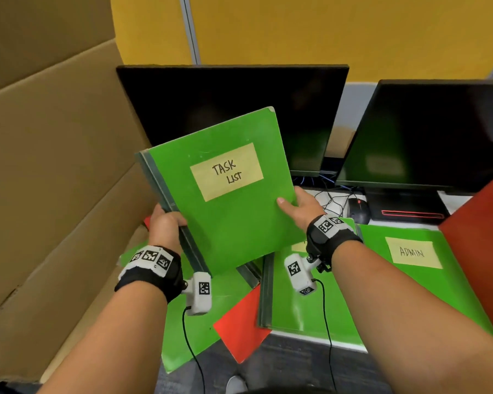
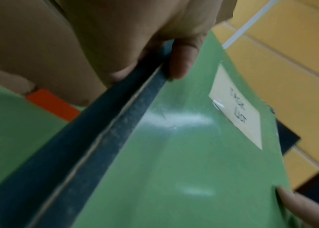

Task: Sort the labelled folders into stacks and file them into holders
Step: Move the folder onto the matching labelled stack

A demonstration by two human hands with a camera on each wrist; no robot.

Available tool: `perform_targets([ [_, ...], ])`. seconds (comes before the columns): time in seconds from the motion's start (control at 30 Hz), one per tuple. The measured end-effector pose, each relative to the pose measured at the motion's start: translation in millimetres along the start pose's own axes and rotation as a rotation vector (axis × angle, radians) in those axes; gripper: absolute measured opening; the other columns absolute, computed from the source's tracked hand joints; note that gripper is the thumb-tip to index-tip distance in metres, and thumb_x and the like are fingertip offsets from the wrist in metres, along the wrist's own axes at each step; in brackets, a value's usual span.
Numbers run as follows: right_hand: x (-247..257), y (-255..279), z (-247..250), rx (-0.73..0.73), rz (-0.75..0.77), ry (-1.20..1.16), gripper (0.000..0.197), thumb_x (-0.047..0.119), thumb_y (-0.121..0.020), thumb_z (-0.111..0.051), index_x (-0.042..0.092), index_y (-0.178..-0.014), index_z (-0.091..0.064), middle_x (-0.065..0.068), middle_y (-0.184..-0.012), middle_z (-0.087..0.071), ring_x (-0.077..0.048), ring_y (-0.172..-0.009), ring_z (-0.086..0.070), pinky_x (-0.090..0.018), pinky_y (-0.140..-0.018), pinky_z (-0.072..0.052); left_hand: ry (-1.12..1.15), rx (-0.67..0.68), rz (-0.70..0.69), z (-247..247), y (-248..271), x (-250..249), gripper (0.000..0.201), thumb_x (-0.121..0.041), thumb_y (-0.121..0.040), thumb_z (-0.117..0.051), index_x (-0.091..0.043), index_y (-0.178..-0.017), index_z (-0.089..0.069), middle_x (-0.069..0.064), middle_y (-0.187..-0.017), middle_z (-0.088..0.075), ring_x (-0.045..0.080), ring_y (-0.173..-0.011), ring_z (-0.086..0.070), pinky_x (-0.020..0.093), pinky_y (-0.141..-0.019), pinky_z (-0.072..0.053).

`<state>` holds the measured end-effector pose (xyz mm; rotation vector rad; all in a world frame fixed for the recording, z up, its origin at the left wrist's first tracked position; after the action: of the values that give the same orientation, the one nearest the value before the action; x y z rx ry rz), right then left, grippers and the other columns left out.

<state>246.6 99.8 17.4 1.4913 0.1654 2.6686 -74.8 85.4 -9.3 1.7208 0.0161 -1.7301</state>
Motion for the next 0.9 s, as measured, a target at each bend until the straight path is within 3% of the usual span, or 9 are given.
perform_targets([
  [0.07,-4,2,15,-0.055,-0.005,0.023,0.036,0.027,-0.096,-0.052,0.011,-0.128,-0.051,-0.005,-0.126,-0.058,-0.020,-0.117,-0.053,-0.020,-0.088,-0.035,-0.075,0.040,-0.002,-23,4,10,0.068,0.021,-0.082,-0.044,-0.005,-0.143,-0.032,0.013,-0.092,-0.051,0.026,-0.093,-0.052,0.039,-0.078,-0.044],
  [0.17,-29,8,34,-0.100,-0.067,0.060,0.034,0.020,-0.095,-0.053,0.011,-0.127,-0.052,-0.008,-0.124,-0.060,-0.020,-0.112,-0.055,-0.017,-0.081,-0.035,-0.174,0.169,-0.053,-59,17,37,0.049,0.017,-0.076,-0.047,0.001,-0.122,-0.043,0.007,-0.074,-0.041,0.021,-0.068,-0.043,0.031,-0.060,-0.037],
  [0.3,-84,29,57,-0.157,-0.264,0.060,0.038,0.015,-0.095,-0.052,0.012,-0.132,-0.048,-0.011,-0.132,-0.053,-0.026,-0.119,-0.051,-0.024,-0.093,-0.037,-0.348,0.366,-0.024,-104,32,87,0.040,0.000,-0.070,-0.061,-0.007,-0.107,-0.050,0.011,-0.079,-0.052,0.026,-0.069,-0.052,0.035,-0.060,-0.045],
  [0.4,-134,50,75,-0.238,-0.428,-0.009,0.050,0.013,-0.095,-0.052,0.012,-0.143,-0.038,-0.009,-0.147,-0.039,-0.027,-0.134,-0.040,-0.032,-0.109,-0.030,-0.375,0.432,0.018,-128,44,112,0.028,-0.002,-0.089,-0.054,-0.011,-0.115,-0.052,0.007,-0.075,-0.055,0.020,-0.056,-0.050,0.030,-0.052,-0.045],
  [0.47,-161,62,86,-0.283,-0.508,-0.036,0.051,0.011,-0.095,-0.050,0.012,-0.144,-0.035,-0.011,-0.148,-0.037,-0.029,-0.133,-0.040,-0.035,-0.109,-0.030,-0.444,0.417,-0.009,-133,47,125,0.028,-0.005,-0.095,-0.048,-0.013,-0.120,-0.057,0.013,-0.093,-0.063,0.022,-0.071,-0.057,0.036,-0.069,-0.055],
  [0.53,-187,75,96,-0.305,-0.600,-0.032,0.050,0.010,-0.096,-0.046,0.014,-0.144,-0.034,-0.013,-0.144,-0.041,-0.032,-0.126,-0.046,-0.039,-0.105,-0.037,-0.639,0.382,-0.136,-134,45,134,0.029,-0.007,-0.094,-0.050,-0.009,-0.121,-0.062,0.014,-0.113,-0.066,0.025,-0.087,-0.063,0.037,-0.085,-0.055],
  [0.6,-207,88,101,-0.308,-0.677,-0.017,0.049,0.010,-0.097,-0.043,0.017,-0.144,-0.033,-0.013,-0.142,-0.043,-0.033,-0.122,-0.049,-0.041,-0.101,-0.040,-0.772,0.359,-0.209,-134,49,138,0.029,-0.011,-0.092,-0.054,-0.010,-0.120,-0.063,0.010,-0.113,-0.068,0.023,-0.090,-0.064,0.029,-0.084,-0.052],
  [0.7,-228,101,105,-0.310,-0.746,0.021,0.046,0.010,-0.096,-0.043,0.015,-0.142,-0.035,-0.017,-0.137,-0.047,-0.034,-0.118,-0.052,-0.040,-0.095,-0.043,-0.870,0.365,-0.257,-142,58,145,0.029,-0.022,-0.087,-0.066,-0.012,-0.114,-0.065,0.005,-0.101,-0.070,0.023,-0.097,-0.065,0.030,-0.087,-0.052],
  [0.9,-245,109,102,-0.281,-0.788,0.062,0.047,0.008,-0.096,-0.044,0.011,-0.141,-0.034,-0.017,-0.134,-0.049,-0.029,-0.096,-0.055,-0.037,-0.083,-0.048,-0.951,0.310,-0.255,-148,61,148,0.026,-0.025,-0.085,-0.068,-0.012,-0.107,-0.065,0.001,-0.100,-0.070,0.016,-0.086,-0.062,0.024,-0.080,-0.052],
])
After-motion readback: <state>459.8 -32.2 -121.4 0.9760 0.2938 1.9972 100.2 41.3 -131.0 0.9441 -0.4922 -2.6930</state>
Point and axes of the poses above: each hand's wrist, its own y-axis away from the middle knuckle, its own z-axis out of the back of the hand, x = y × z, the point moved 8 cm from there along -y, towards the middle knuckle
